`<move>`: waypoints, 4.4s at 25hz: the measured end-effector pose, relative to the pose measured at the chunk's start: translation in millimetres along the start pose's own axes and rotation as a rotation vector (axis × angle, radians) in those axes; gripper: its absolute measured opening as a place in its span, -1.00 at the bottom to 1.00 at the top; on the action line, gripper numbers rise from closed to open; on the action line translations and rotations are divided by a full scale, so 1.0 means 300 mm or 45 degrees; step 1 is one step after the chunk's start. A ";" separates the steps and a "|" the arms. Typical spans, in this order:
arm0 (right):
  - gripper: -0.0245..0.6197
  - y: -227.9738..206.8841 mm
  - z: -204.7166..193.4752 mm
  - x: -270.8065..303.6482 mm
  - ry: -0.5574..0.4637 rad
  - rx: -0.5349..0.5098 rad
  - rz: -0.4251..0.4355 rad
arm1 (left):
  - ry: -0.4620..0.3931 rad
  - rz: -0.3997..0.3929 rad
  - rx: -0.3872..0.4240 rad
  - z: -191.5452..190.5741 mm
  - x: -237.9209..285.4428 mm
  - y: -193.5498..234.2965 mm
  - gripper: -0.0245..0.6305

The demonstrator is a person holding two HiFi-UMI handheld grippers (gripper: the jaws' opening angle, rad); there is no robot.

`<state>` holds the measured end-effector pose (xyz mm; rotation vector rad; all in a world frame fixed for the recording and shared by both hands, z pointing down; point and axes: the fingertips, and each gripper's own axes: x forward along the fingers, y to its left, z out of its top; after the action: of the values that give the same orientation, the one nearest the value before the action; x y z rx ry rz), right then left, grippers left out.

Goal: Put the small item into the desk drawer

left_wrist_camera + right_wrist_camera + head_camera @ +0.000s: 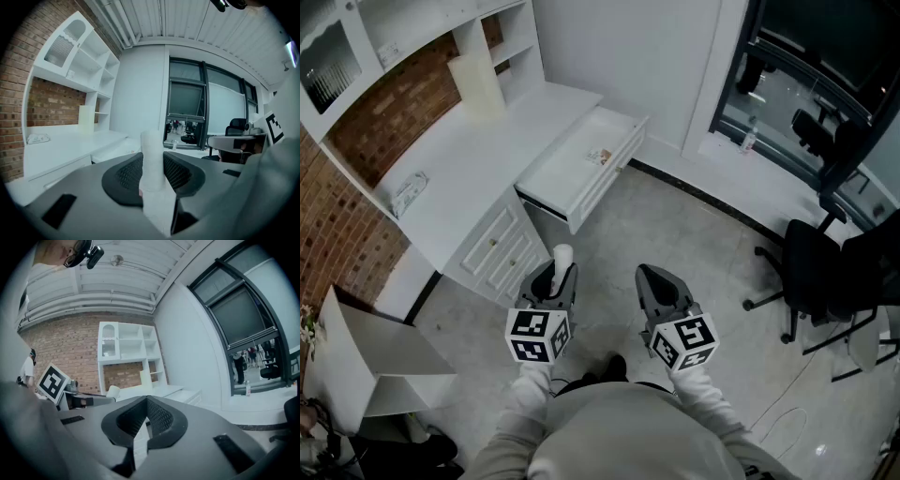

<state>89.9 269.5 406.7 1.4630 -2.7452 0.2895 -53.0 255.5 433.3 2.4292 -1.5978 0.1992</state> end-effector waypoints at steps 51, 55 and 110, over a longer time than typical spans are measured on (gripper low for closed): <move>-0.84 -0.430 0.182 0.743 -0.042 0.046 -0.085 | -0.029 0.025 -0.030 0.258 0.724 0.486 -0.49; -0.84 -0.458 0.192 0.839 -0.035 0.041 -0.106 | -0.023 0.006 -0.029 0.274 0.801 0.548 -0.49; -0.84 -0.846 0.323 1.348 -0.070 0.039 -0.127 | 0.252 -0.026 0.066 0.175 1.528 0.776 -0.49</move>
<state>79.1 -217.1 392.0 1.6330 -2.7094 0.2947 -85.0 -253.4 517.4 2.3770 -1.4987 0.4672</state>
